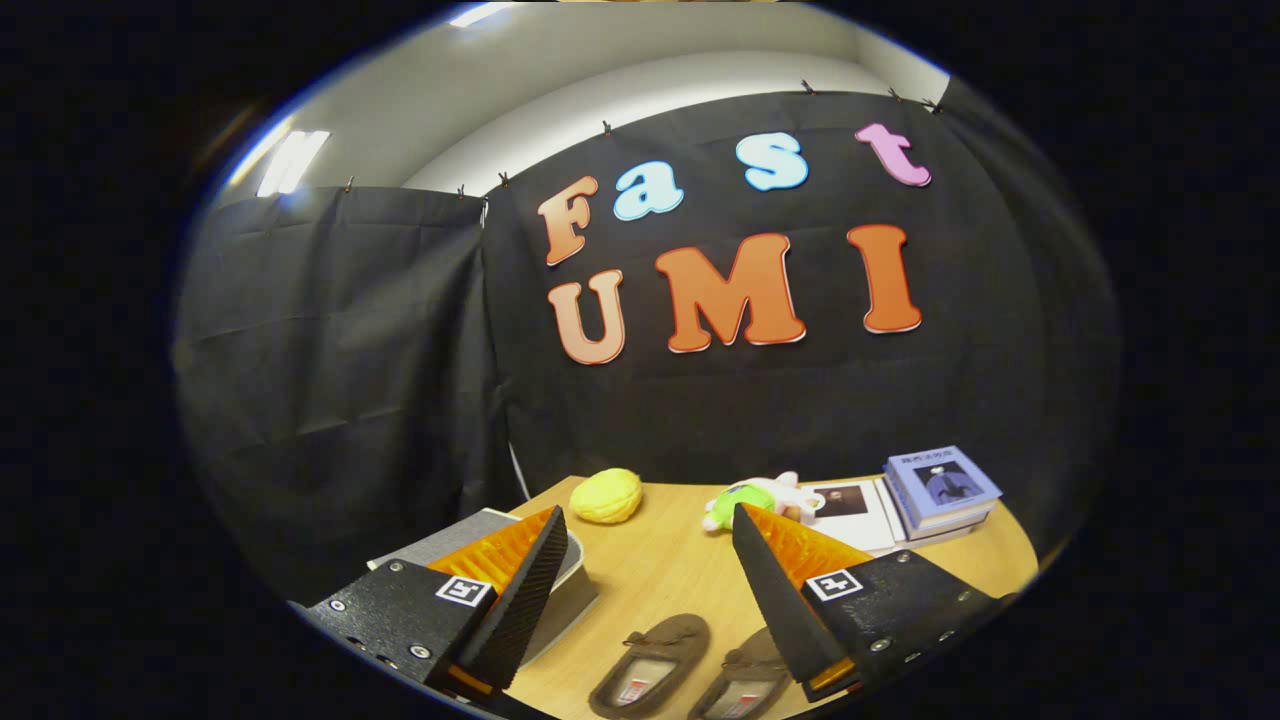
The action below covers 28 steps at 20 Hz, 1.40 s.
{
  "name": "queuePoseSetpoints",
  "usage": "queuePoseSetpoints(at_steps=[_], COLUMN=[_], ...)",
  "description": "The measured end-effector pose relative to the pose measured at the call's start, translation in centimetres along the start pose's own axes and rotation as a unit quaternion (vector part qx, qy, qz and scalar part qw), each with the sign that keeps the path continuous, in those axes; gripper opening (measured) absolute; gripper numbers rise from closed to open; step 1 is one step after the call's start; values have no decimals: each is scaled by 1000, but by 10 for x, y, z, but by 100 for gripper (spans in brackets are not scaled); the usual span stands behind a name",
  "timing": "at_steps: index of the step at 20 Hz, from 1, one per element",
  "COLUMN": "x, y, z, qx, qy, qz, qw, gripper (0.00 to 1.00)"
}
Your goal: Open the storage box then place both shoes into the box .Put the left shoe in first, then the right shoe, with the right side of both shoes facing outward in a uniform manner.
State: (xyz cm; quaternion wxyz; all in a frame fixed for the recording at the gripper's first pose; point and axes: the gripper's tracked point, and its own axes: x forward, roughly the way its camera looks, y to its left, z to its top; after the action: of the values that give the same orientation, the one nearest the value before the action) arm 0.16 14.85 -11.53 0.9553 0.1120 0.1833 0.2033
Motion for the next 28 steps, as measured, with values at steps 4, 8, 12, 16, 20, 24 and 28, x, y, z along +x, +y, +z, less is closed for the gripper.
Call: queuePoseSetpoints(at_steps=[4,8,12,16,20,24,28], x=[21,39,56,71,84,98,108], y=[21,55,71,88,99,110,119], z=[-35,-72,-109,-136,-155,-171,-181], qx=[22,85,135,182,223,248,288], qy=[52,120,178,215,234,239,251], qz=[39,103,119,139,149,154,159], qw=[998,984,967,949,935,926,911], gripper=[98,98,98,97,96,96,94])
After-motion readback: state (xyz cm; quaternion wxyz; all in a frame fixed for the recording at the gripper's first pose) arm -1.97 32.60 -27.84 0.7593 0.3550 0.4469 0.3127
